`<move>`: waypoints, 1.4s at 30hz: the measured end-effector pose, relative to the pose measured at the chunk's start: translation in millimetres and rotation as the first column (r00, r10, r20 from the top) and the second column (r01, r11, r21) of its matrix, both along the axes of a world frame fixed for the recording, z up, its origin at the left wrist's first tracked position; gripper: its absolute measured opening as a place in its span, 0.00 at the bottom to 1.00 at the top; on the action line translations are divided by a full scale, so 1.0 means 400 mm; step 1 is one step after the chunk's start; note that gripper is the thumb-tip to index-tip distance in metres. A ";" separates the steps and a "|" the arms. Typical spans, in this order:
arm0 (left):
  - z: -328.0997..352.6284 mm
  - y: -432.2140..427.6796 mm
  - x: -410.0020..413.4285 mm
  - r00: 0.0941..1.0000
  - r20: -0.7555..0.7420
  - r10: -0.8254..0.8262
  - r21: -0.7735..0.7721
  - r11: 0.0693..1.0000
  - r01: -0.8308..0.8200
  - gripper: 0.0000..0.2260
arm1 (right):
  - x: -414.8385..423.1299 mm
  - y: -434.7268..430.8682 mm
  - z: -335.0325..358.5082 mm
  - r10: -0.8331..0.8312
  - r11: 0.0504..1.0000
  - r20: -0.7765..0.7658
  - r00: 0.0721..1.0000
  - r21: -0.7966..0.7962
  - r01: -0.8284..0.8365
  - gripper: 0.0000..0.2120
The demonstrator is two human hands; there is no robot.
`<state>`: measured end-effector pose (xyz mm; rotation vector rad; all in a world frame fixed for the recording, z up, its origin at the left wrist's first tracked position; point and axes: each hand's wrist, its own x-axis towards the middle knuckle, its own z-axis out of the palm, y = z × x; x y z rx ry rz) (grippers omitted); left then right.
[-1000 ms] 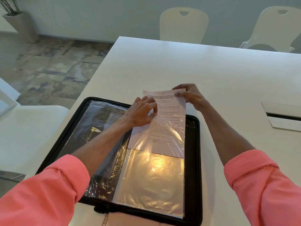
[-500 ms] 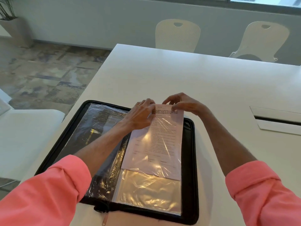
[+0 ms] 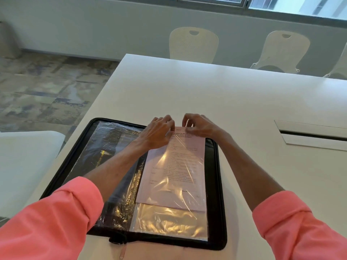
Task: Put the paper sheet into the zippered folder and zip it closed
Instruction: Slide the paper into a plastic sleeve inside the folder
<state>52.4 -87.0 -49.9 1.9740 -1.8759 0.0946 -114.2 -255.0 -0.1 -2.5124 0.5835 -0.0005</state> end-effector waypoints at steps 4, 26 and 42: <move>-0.005 -0.002 -0.004 1.000 -0.014 0.001 0.029 1.000 0.000 0.05 | -0.007 0.009 -0.017 0.000 1.000 -0.018 1.000 0.000 0.000 0.06; -0.050 0.008 -0.010 0.993 -0.074 0.087 0.034 0.996 -0.084 0.08 | -0.034 0.089 -0.051 -0.161 0.987 -0.090 0.983 -0.042 0.158 0.06; -0.065 0.128 0.016 0.979 -0.076 0.191 0.130 0.975 -0.180 0.25 | -0.113 0.114 -0.092 -0.528 0.771 0.251 0.811 -0.258 0.582 0.06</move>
